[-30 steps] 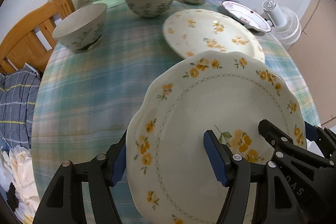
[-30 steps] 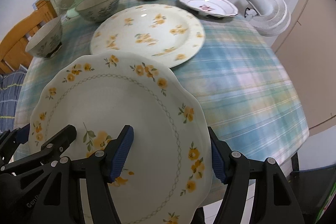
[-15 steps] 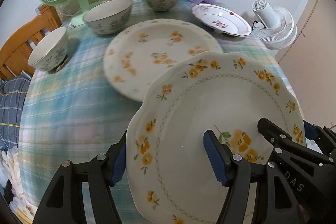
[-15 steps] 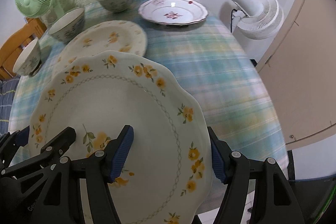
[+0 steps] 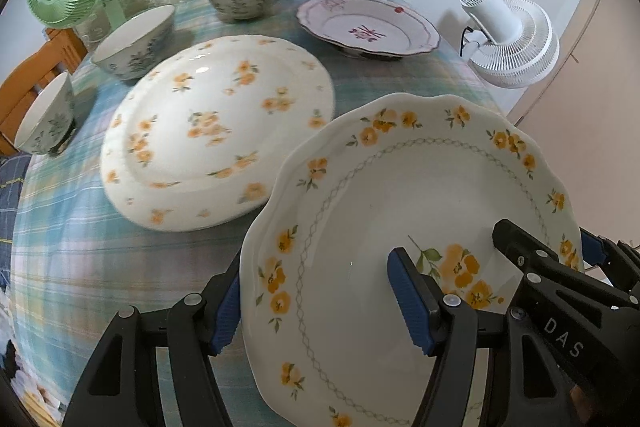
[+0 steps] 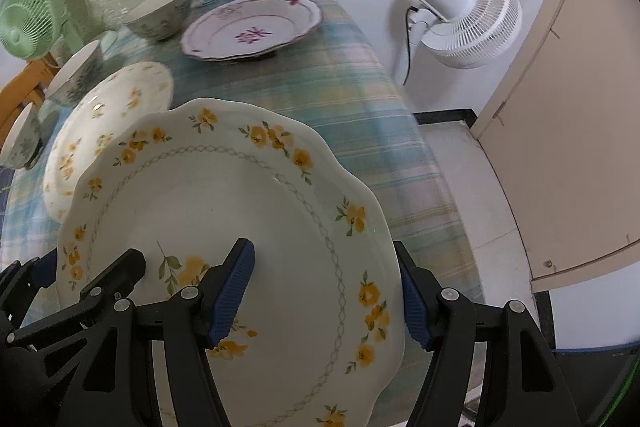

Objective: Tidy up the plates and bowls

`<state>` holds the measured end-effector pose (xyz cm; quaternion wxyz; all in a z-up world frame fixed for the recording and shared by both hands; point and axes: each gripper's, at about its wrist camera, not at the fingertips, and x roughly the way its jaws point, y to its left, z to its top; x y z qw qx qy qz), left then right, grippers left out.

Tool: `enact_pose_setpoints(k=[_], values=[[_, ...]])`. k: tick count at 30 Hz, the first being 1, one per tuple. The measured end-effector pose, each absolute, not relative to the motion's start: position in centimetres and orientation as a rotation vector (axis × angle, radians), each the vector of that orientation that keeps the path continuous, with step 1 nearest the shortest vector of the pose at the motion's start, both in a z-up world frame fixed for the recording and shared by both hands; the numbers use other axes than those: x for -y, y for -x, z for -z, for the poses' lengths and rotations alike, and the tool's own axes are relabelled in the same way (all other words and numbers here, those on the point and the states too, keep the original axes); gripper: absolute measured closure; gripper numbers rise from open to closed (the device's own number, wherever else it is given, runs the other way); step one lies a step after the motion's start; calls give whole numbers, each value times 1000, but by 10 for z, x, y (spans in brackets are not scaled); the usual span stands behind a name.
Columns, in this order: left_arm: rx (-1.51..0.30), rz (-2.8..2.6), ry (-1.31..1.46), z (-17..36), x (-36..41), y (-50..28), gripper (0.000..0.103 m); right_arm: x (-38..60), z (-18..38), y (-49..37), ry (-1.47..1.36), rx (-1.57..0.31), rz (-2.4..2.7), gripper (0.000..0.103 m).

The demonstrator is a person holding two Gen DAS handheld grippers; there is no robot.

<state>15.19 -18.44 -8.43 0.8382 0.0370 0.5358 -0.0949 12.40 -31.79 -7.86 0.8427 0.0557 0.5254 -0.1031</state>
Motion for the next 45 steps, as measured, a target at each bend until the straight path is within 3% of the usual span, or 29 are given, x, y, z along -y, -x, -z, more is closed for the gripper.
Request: enact_pose_setpoints(k=[24,27,31,37,45], values=[[-1167,146,-77,105,211,-176,35,356,107,-155,-136,-1171,178,32],[-1172,149,-76,104,209,-175,31,357,106,-154,-136,-1174,168,32],[-1179,138,-74,99,203,-172,18,356,100,-149,-133,-1170,190,31],[-1151,156,-72,82,191,-166,9,353,82,-139,-147,-1146,213,23],[-1105,186,-47,58,160,-159,5,329,51,-130,-141,-1069,231,20]])
